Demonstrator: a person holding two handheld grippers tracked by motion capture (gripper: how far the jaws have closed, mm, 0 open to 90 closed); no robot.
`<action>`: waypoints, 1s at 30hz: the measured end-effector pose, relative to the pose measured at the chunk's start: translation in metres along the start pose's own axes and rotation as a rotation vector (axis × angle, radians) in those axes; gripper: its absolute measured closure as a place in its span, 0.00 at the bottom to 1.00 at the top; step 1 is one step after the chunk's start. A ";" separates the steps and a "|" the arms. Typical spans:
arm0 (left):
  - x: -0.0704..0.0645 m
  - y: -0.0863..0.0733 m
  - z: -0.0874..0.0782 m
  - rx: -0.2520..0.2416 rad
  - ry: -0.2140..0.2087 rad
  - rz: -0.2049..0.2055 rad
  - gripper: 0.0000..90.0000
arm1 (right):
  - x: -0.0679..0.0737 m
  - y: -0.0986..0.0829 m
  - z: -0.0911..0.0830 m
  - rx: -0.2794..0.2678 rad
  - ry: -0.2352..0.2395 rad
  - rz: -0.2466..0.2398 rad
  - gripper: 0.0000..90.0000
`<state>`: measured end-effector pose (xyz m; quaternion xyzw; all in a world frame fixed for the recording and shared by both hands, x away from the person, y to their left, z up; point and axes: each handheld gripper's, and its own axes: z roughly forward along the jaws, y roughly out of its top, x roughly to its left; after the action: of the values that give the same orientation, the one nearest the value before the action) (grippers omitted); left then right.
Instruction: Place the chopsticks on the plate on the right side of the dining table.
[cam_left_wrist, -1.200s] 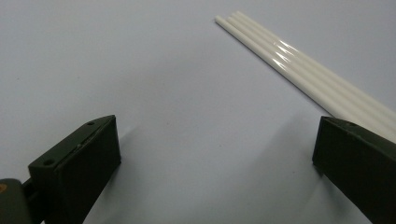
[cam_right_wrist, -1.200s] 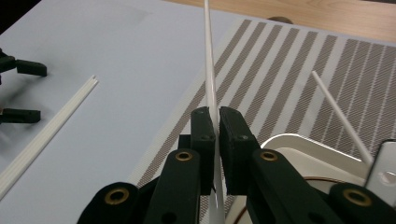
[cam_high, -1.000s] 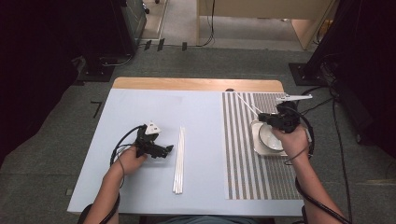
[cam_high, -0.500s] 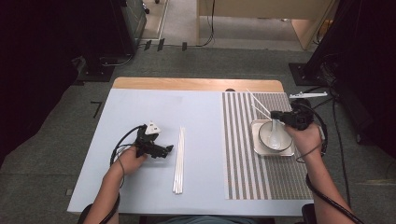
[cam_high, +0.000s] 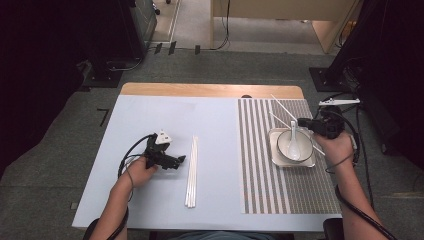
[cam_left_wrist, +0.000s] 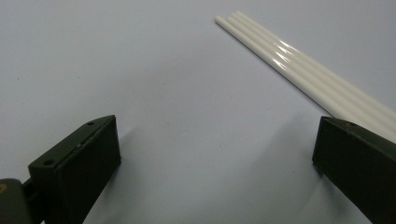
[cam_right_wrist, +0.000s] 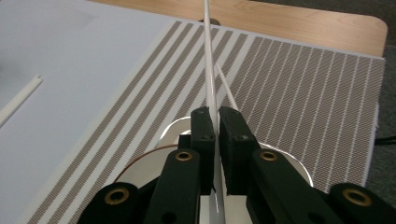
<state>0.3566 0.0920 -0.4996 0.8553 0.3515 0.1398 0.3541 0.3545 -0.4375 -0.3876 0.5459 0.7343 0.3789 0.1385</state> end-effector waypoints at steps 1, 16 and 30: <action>0.000 0.000 0.000 0.000 0.000 0.000 0.01 | -0.002 -0.001 -0.001 0.000 -0.006 0.001 0.94; 0.000 0.000 0.000 0.000 0.000 0.001 0.01 | -0.031 -0.015 -0.003 0.011 -0.040 0.000 0.94; 0.000 0.000 0.000 0.001 0.000 0.001 0.01 | -0.046 -0.034 0.011 0.034 0.008 -0.010 0.94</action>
<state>0.3566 0.0920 -0.4996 0.8556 0.3512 0.1401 0.3537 0.3543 -0.4792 -0.4286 0.5432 0.7439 0.3677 0.1279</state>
